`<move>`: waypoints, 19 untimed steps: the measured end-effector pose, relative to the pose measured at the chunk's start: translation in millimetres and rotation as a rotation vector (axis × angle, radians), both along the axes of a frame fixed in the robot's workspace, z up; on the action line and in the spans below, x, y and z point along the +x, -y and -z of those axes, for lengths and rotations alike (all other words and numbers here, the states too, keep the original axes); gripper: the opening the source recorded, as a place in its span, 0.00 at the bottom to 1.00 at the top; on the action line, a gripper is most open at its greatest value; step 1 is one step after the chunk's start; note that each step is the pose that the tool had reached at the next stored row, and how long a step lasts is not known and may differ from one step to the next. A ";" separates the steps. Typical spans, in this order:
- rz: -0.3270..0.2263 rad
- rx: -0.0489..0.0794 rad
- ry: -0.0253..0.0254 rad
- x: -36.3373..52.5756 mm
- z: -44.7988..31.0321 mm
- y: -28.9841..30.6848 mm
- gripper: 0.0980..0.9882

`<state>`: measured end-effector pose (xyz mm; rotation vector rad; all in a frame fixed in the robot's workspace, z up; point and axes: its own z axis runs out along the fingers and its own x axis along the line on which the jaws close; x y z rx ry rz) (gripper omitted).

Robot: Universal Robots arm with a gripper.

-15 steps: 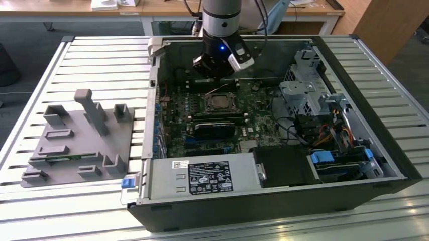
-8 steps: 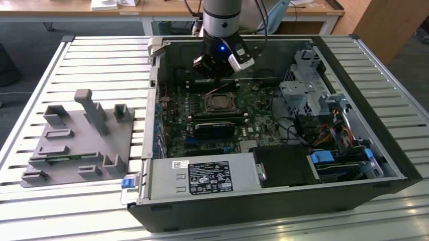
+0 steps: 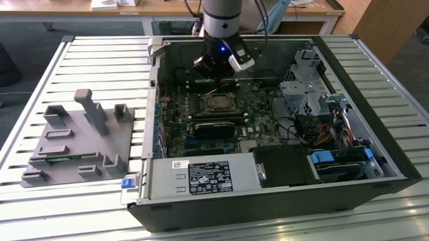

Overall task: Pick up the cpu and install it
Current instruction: 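Install the first cpu locking lever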

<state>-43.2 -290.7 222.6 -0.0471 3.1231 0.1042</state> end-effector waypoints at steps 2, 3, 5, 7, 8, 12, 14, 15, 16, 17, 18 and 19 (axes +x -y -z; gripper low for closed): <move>0.000 0.000 0.0000 1.6 1.4 -0.2 0.01; 0.000 0.000 0.0000 2.8 2.3 -0.2 0.01; 0.000 0.000 -0.0001 5.5 3.7 -0.5 0.01; 0.000 0.000 0.0000 7.8 5.1 -0.8 0.01; 0.000 0.000 0.0000 8.8 5.8 -0.9 0.01; 0.000 0.000 -0.0001 12.0 8.5 -1.1 0.01; 0.000 0.000 -0.0001 12.3 9.6 -1.2 0.01; 0.000 0.000 -0.0002 12.5 10.1 -1.2 0.01; 0.000 0.000 -0.0001 12.6 10.6 -1.2 0.01; 0.000 0.000 -0.0001 12.6 11.2 -1.2 0.01; 0.000 0.000 -0.0001 12.6 11.7 -1.2 0.01; 0.000 0.000 -0.0001 12.7 12.1 -1.2 0.01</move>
